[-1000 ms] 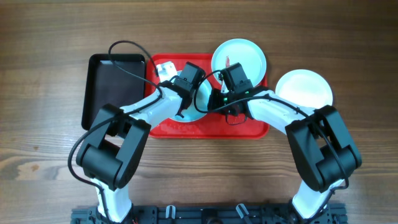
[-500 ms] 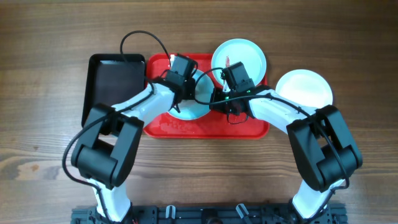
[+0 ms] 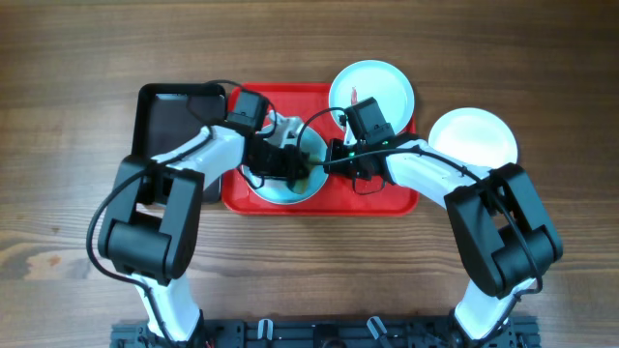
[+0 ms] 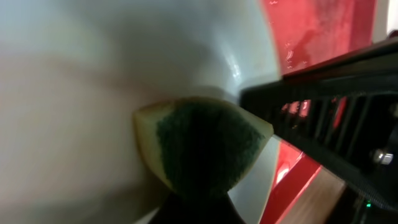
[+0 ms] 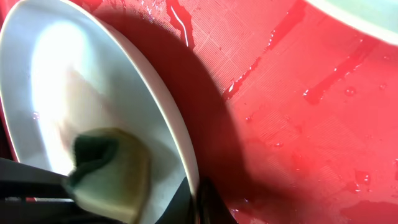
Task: Clean dirty plates on tray and stack at the side
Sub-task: 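Scrub the blue-rimmed plate with the sponge while the right gripper holds its rim, then keep scrubbing the sauce on the blue-rimmed plate with the left gripper's sponge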
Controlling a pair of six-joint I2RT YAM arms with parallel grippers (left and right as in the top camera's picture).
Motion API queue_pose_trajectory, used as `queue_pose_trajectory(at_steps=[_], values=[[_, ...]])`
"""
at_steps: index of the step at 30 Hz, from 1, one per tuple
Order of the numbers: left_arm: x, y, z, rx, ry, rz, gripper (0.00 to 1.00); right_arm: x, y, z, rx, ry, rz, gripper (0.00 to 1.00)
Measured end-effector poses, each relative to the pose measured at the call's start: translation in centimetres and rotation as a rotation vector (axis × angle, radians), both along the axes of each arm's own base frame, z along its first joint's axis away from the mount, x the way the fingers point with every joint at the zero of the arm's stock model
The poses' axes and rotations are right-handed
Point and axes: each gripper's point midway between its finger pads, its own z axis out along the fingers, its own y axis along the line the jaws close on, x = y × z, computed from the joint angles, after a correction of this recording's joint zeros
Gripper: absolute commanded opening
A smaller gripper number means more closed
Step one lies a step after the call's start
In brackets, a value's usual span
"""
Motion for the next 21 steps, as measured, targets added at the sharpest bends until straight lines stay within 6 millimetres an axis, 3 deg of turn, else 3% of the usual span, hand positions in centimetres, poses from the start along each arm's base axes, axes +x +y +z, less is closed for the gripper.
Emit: queue_pose_trajectory(at_steps=[4,7,9,14,17,21], values=[[1.4,-1.2,-0.1,0.028,-0.076,0.022,0.04,0.0,0.0,0.0,0.0,-0.001,0.003,0.04],[3.0,-1.0,-0.3,0.088,-0.102,0.123,0.04,0.0,0.0,0.0,0.0,-0.001,0.003,0.04],[4.6,0.0,-0.3,0.157,-0.124,0.235,0.04,0.0,0.0,0.0,0.0,-0.001,0.003,0.04],[7.9,4.7,-0.1,0.371,-0.204,0.544,0.04,0.0,0.0,0.0,0.0,-0.001,0.003,0.04],[8.3,6.3,-0.1,0.453,-0.233,0.625,0.04,0.0,0.2,0.0,0.002,-0.003,0.006,0.04],[7.4,8.5,-0.2,0.575,-0.215,0.703,0.04,-0.1,0.6,0.0,0.012,-0.004,0.017,0.04]])
